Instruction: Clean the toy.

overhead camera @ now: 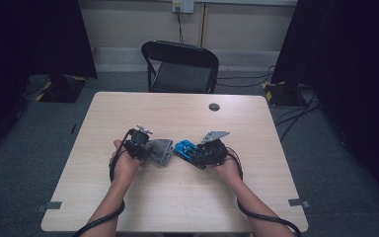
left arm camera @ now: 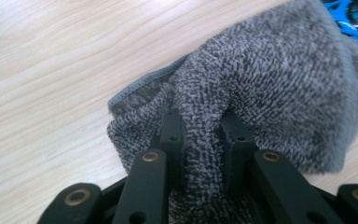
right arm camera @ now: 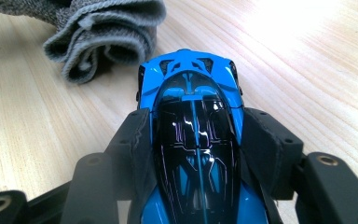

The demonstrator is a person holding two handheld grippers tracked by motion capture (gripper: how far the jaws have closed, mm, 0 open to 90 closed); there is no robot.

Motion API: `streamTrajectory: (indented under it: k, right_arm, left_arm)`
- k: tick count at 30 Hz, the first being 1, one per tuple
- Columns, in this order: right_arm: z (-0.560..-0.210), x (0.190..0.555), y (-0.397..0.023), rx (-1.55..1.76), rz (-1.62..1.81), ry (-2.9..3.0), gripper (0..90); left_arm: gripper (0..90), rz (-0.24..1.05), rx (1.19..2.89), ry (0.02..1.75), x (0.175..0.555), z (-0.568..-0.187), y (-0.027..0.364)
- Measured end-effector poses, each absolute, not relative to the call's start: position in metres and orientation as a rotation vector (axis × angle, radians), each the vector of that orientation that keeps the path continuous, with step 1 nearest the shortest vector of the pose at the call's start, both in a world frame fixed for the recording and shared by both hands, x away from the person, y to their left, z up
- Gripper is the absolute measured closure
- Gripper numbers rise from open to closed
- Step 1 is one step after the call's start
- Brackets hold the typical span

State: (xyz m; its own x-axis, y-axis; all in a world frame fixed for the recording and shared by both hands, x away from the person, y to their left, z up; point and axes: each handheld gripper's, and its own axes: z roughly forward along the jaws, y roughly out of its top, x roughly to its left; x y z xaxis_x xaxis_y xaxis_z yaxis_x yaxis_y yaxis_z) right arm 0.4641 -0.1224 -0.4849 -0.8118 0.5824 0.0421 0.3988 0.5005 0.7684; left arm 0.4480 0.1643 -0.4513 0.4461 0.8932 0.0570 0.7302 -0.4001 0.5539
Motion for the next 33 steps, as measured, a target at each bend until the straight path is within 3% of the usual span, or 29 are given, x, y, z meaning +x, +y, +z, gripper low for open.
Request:
streamTrajectory:
  k: [14,33]
  right_arm:
    - [-0.484,0.464,-0.122,0.847,1.194,2.523,43.3]
    - [-0.484,0.465,-0.121,0.851,1.193,2.524,43.3]
  left_arm:
    - [74.5,0.456,2.211,1.341,0.432,-0.440,0.180]
    - [74.5,0.331,2.318,1.072,0.388,-0.446,0.121]
